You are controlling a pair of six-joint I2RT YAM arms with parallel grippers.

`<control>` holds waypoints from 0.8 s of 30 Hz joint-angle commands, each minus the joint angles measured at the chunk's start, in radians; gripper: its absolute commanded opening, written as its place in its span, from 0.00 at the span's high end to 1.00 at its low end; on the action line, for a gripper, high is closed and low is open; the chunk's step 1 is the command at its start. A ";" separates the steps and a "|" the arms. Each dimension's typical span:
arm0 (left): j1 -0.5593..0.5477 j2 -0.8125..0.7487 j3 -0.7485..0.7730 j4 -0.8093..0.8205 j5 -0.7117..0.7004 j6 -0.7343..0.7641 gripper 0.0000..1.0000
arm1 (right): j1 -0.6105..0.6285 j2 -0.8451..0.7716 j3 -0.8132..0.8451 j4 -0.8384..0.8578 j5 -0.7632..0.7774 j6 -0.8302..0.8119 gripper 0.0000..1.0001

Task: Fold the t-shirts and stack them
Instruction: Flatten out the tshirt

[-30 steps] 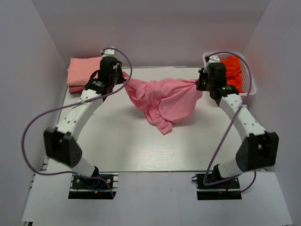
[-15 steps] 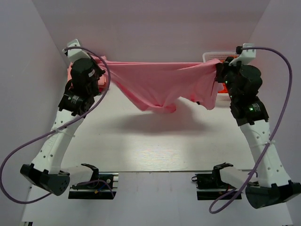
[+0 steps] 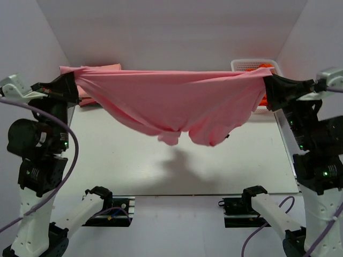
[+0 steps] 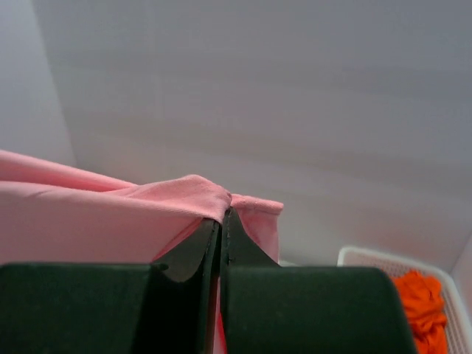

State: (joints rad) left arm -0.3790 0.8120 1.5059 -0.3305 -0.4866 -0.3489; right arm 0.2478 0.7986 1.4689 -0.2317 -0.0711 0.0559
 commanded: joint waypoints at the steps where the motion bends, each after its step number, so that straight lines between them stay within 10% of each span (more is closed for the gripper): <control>1: 0.022 -0.028 0.020 -0.025 -0.021 0.033 1.00 | -0.019 -0.050 0.037 0.032 -0.005 -0.048 1.00; 15: 0.022 0.062 -0.189 -0.146 -0.098 -0.160 1.00 | -0.021 0.053 -0.197 0.164 0.017 -0.002 1.00; 24: 0.049 0.673 -0.251 -0.194 -0.126 -0.305 1.00 | -0.024 0.560 -0.267 0.282 0.019 0.075 1.00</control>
State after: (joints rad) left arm -0.3481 1.3441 1.2495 -0.4675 -0.5873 -0.6003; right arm 0.2340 1.2480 1.1694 -0.0338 -0.0834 0.1066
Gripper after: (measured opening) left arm 0.022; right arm 0.012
